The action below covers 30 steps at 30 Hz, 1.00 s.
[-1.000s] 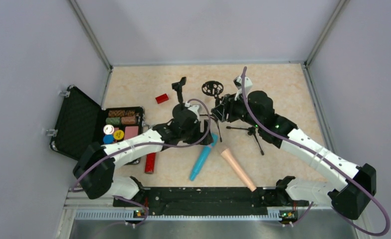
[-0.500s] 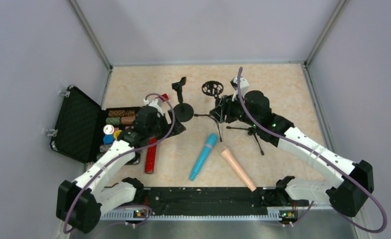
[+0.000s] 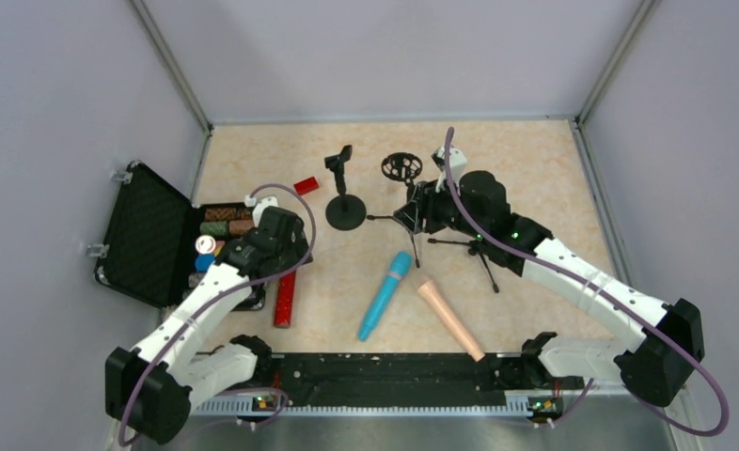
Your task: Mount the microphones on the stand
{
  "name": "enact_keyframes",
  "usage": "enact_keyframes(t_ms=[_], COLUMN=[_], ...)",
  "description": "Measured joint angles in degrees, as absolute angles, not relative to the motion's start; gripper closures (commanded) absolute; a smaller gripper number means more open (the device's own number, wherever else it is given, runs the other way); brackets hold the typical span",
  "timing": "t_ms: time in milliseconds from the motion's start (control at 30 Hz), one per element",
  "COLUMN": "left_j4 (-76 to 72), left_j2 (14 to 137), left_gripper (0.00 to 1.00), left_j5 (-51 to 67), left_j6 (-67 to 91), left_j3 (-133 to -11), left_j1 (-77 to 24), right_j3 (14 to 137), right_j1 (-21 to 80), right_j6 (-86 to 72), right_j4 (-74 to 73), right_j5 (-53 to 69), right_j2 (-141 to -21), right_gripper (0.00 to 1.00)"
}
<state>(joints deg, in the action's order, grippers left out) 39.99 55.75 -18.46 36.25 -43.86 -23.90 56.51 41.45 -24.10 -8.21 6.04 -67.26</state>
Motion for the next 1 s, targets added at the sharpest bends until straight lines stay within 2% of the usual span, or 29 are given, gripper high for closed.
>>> enact_keyframes(t_ms=[400,767,867,900,1000], left_j4=[41.54,39.05,37.43,37.08,35.94], left_j2=[71.37,78.98,81.54,82.24,83.20], left_gripper=[0.20,0.25,0.32,0.37,0.68], left_j5=[-20.29,-17.47,-15.94,-15.40,-13.50], left_j6=[35.81,34.57,34.41,34.41,34.50], left_j3=[-44.27,-44.25,-44.12,-44.05,-44.16], left_j1=[-23.64,-22.87,-22.46,-22.44,-22.33], right_j3=[55.86,55.00,54.65,54.61,54.30], right_j1=[41.45,41.45,41.45,41.45,41.45], right_j6=[-24.08,-24.10,-24.10,-24.08,-24.08], right_j4=[-8.16,-8.25,-8.25,-8.32,-8.40], right_j5=[6.09,5.50,5.32,5.19,4.75], right_j2=[-67.24,-66.37,-66.35,-66.32,-65.87], right_gripper=[0.53,0.53,0.53,0.53,0.53])
